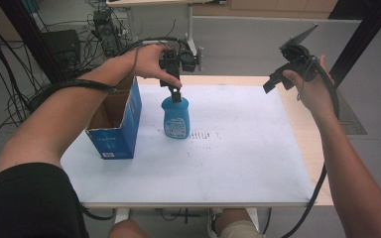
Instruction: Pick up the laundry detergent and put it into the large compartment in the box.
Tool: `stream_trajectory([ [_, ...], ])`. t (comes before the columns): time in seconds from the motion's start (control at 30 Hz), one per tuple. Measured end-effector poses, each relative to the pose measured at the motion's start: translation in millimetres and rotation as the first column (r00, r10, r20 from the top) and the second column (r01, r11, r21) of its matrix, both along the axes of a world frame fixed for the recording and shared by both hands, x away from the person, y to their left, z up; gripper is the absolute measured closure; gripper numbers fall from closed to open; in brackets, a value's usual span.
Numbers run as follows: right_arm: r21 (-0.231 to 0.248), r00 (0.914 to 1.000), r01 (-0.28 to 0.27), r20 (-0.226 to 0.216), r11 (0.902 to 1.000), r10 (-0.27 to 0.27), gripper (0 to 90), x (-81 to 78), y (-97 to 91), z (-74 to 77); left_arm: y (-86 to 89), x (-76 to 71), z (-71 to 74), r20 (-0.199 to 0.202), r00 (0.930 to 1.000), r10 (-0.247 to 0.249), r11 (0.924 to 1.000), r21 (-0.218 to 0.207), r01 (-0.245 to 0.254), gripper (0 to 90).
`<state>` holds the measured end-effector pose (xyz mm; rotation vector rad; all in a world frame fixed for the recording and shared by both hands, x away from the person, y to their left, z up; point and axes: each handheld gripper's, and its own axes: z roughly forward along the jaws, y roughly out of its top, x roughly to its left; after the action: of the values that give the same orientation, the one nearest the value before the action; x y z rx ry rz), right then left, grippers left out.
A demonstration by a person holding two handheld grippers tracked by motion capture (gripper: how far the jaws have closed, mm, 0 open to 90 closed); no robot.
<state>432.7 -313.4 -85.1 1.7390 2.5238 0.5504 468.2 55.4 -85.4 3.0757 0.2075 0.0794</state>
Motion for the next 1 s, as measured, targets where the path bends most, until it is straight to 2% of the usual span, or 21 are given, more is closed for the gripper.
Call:
stream_trajectory([
  [0.37, 0.002, 1.0000, 0.003, 0.004, 1.0000, -0.003, 16.0, -1.8, -2.4, 0.1, -0.6, 5.0, -13.6, -0.021, 0.9998, 0.001, 1.0000, -0.006, -0.001, 8.2],
  [1.0, 0.015, 0.9998, 0.019, -0.010, 0.9997, -0.019, 15.9, 0.4, -8.2, -7.9, -5.2, 14.4, -55.4, -0.055, 0.9981, -0.028, 0.9994, 0.017, 0.029, 8.1],
])
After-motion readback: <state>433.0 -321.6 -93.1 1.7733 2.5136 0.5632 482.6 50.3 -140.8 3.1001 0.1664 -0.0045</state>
